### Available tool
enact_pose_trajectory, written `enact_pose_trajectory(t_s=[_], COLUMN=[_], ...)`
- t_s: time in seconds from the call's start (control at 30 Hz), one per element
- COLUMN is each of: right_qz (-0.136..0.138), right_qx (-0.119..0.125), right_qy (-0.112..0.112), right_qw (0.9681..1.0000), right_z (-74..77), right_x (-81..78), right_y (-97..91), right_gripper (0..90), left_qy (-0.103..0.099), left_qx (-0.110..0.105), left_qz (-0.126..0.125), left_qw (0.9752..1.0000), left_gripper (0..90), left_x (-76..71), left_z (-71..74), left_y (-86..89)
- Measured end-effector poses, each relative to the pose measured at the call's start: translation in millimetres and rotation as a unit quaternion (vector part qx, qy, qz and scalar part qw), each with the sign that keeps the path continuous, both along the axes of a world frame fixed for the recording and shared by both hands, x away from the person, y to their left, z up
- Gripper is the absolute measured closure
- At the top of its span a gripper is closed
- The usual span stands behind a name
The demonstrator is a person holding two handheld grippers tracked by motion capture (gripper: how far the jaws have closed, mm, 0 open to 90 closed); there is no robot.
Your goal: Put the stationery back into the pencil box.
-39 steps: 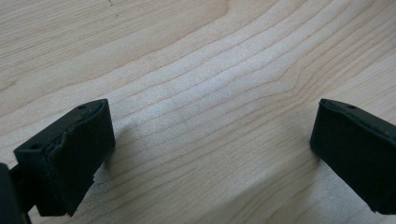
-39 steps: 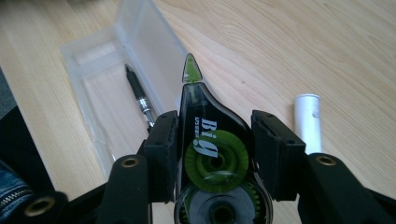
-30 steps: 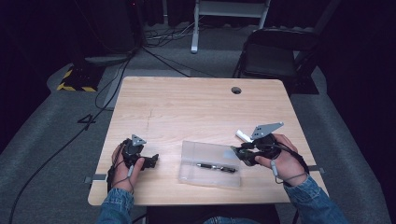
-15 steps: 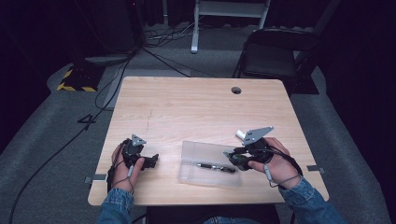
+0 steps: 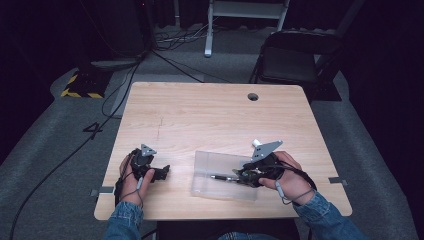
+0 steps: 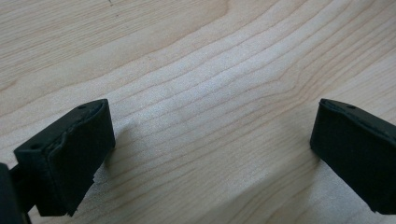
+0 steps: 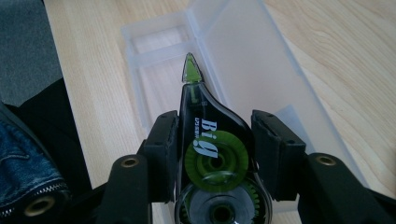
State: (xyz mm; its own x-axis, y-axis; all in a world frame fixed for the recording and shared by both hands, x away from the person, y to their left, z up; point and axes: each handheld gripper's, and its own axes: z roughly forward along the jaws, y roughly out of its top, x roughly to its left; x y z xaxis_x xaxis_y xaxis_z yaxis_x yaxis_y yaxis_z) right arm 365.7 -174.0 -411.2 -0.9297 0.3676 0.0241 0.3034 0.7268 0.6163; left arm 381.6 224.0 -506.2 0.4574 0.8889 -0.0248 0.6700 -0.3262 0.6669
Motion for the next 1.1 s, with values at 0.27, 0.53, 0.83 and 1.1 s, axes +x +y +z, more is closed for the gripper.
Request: enact_pose_trajectory(t_s=[0.27, 0.53, 0.83, 1.1], right_qz=[0.021, 0.039, 0.059, 0.065], right_qx=[-0.011, -0.019, -0.035, -0.045], right_qy=[0.006, 0.011, 0.012, 0.014], right_qw=[0.9997, 0.999, 0.9976, 0.9968], right_z=[-11.3, -20.3, -29.9, -34.2], right_x=[-1.3, -1.8, -1.6, -0.2], right_y=[9.0, 14.3, 18.3, 18.2], right_gripper=[53.2, 53.1, 53.1, 53.1], left_qy=[0.0, 0.0, 0.0, 0.0], left_qx=[-0.001, -0.001, 0.0, 0.0], left_qz=[0.0, 0.0, 0.0, 0.0], left_qw=[1.0, 1.0, 1.0, 1.0], left_gripper=[0.2, 0.2, 0.2, 0.2], left_x=[0.1, 0.1, 0.1, 0.0], left_z=[-0.1, -0.1, -0.1, 0.0], left_y=[-0.1, -0.1, 0.0, 0.0])
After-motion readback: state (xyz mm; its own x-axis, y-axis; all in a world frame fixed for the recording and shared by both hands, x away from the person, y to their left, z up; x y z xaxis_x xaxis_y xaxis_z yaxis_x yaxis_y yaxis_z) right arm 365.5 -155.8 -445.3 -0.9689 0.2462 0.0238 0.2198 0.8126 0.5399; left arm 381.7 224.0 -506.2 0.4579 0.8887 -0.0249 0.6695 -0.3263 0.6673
